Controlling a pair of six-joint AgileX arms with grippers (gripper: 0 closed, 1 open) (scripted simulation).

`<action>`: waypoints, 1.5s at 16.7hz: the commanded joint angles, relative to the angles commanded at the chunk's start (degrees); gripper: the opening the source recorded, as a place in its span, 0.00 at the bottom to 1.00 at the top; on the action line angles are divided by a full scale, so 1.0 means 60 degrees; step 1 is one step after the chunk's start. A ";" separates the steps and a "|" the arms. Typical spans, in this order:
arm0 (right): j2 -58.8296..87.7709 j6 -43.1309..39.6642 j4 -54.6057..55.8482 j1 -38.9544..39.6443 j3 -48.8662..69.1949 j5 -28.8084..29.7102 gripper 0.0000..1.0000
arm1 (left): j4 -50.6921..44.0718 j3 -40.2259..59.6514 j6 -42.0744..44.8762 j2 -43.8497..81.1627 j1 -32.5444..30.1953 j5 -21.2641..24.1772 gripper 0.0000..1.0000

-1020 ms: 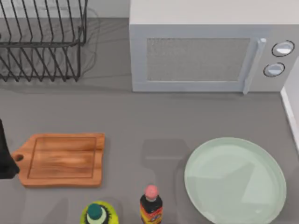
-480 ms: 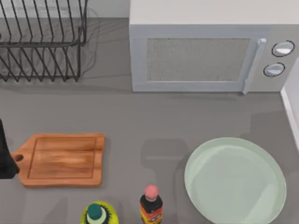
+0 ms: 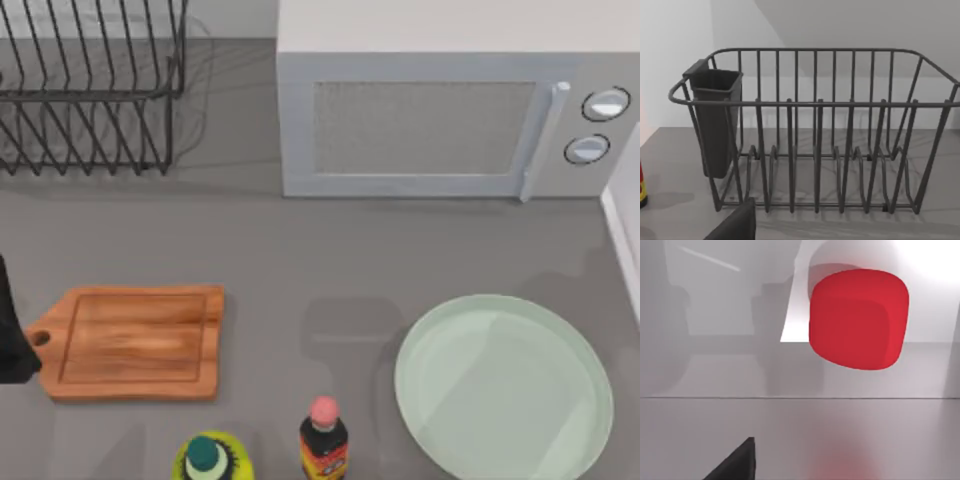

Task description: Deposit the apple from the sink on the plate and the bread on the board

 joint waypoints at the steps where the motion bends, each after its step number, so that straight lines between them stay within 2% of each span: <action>1: 0.0000 0.0000 0.0000 0.0000 0.0000 0.0000 1.00 | 0.0000 0.0000 0.0000 0.0000 0.0000 0.0000 1.00; 6: 0.0457 0.0015 0.0699 0.0044 -0.0303 0.0006 1.00 | 0.0000 0.0000 0.0000 0.0000 0.0000 0.0000 1.00; 14: 0.2701 0.0048 0.4420 0.0017 -0.1627 0.0025 1.00 | 0.0000 0.0000 0.0000 0.0000 0.0000 0.0000 1.00; 20: 0.2959 0.0052 0.4739 0.0014 -0.1780 0.0027 1.00 | 0.0000 0.0000 0.0000 0.0000 0.0000 0.0000 1.00; 25: 0.2959 0.0052 0.4739 0.0014 -0.1780 0.0027 0.62 | 0.0000 0.0000 0.0000 0.0000 0.0000 0.0000 1.00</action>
